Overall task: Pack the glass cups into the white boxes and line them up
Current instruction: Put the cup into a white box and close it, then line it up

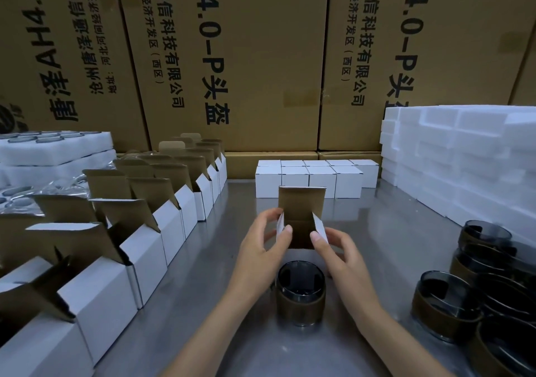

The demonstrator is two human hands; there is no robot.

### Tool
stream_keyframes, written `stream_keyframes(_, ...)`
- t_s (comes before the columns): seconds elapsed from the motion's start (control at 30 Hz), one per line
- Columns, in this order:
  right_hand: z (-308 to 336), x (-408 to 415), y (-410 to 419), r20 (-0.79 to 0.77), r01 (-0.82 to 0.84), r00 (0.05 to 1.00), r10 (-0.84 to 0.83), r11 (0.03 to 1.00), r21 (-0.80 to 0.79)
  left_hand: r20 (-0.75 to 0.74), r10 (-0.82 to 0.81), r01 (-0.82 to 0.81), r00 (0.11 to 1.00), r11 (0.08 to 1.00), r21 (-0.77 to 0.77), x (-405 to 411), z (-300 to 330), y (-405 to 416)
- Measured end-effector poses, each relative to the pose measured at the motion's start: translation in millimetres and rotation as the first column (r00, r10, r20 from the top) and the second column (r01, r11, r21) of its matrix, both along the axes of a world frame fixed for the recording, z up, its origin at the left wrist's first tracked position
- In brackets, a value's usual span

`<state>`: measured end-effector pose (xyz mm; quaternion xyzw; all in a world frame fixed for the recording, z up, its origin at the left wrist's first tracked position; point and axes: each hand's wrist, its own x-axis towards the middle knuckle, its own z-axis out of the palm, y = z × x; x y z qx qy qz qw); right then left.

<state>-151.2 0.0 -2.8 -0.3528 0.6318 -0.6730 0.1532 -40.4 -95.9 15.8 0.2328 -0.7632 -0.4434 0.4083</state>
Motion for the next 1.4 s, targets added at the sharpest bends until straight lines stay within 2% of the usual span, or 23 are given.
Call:
stream_keyframes(0.17, -2, -1, -3, -0.033, 0.032, 0.999, -0.032, 0.999, 0.011, -0.051, 0.009, -0.010, 0.999, 1.000, -0.016, 1, -1, -3)
stream_keyframes(0.3, -4, -4, -6, 0.096, 0.082, 0.992, -0.082, 0.997, 0.003, -0.042, -0.057, 0.061, 0.998, 0.992, 0.110, 2, 3, -14)
stream_keyframes(0.4, -7, -7, -7, 0.059, 0.068, 0.996, -0.071, 0.996, 0.055, -0.049, -0.089, 0.097, 0.995, 0.977, 0.187, 6, 7, -23)
stream_keyframes(0.53, -9, -9, -7, 0.034, 0.048, 0.998, -0.049, 0.999, 0.023, -0.086, -0.117, 0.136, 0.989, 0.954, 0.268, 6, 4, -27)
stream_keyframes(0.7, -4, -8, -5, 0.094, 0.008, 0.996, -0.009, 1.000, 0.008, -0.127, -0.113, 0.138, 0.985, 0.969, 0.207, 9, -10, -22)
stream_keyframes(0.93, 8, -5, -2, 0.232, 0.020, 0.973, -0.017, 1.000, -0.010, -0.120, -0.071, 0.074, 0.990, 0.997, 0.024, 8, -11, -15)
stream_keyframes(1.03, 19, -7, 0, 0.115, 0.156, 0.981, -0.155, 0.988, 0.002, -0.118, -0.043, 0.041, 0.992, 0.999, -0.022, 7, -11, -16)
stream_keyframes(1.13, 43, -2, 7, -0.193, 0.221, 0.956, -0.222, 0.975, -0.026, -0.126, -0.038, 0.036, 0.991, 0.999, -0.021, 6, -12, -16)
stream_keyframes(1.2, 61, 4, 14, -0.439, 0.168, 0.888, -0.137, 0.985, 0.031, -0.129, -0.046, 0.043, 0.991, 0.999, -0.026, 6, -11, -16)
stream_keyframes(1.27, 78, 13, 20, -0.640, 0.110, 0.765, 0.075, 0.963, 0.245, -0.121, -0.058, 0.055, 0.991, 0.998, -0.028, 6, -11, -16)
stream_keyframes(1.33, 91, 24, 28, -0.681, 0.086, 0.638, 0.359, 0.846, 0.527, -0.129, -0.084, 0.083, 0.988, 0.996, -0.018, 7, -10, -15)
stream_keyframes(1.4, 94, 34, 35, -0.593, 0.078, 0.557, 0.581, 0.675, 0.734, -0.153, -0.114, 0.111, 0.982, 0.993, -0.029, 6, -11, -15)
